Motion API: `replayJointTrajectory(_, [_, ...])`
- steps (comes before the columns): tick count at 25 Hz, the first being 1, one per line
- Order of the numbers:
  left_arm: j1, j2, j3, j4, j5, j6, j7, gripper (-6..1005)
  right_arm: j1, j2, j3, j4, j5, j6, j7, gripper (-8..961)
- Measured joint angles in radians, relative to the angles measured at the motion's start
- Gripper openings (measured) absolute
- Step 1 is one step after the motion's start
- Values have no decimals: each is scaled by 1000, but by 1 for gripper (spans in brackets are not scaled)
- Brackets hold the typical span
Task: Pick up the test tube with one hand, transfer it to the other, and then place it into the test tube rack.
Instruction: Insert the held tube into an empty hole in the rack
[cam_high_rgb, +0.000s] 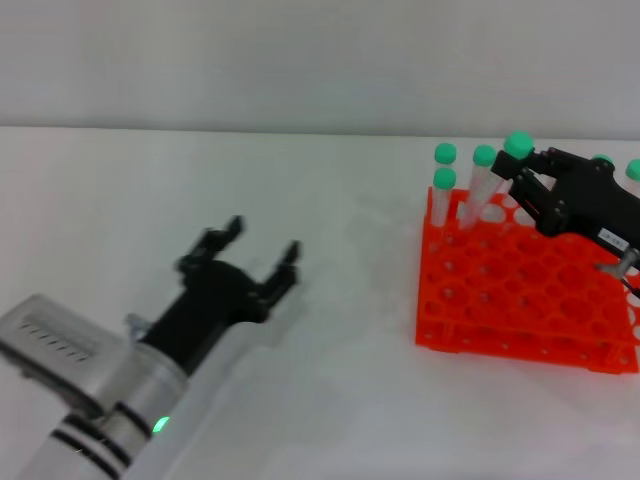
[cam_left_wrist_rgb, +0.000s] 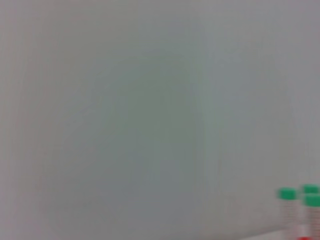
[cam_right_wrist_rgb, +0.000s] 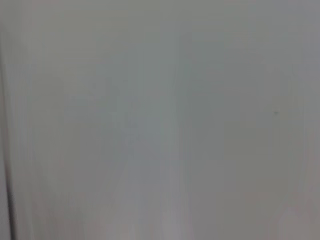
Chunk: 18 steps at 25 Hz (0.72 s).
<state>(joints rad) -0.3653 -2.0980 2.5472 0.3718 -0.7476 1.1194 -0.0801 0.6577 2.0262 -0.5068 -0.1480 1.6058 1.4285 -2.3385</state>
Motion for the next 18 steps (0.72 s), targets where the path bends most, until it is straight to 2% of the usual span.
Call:
replayJointTrajectory(3, [44,3,-53,-9,-1,23,-3,773,14,0,0,5,13,-46,-16,203])
replayJointTrajectory(7, [66,4,-72,-35,-33,67,-5,772,20,0,0,5,40,-78,-33,203])
replayJointTrajectory(18, [61,4,-75,-42,-74,80,-6,771,39,0,-11,7,44,-161,-58,203])
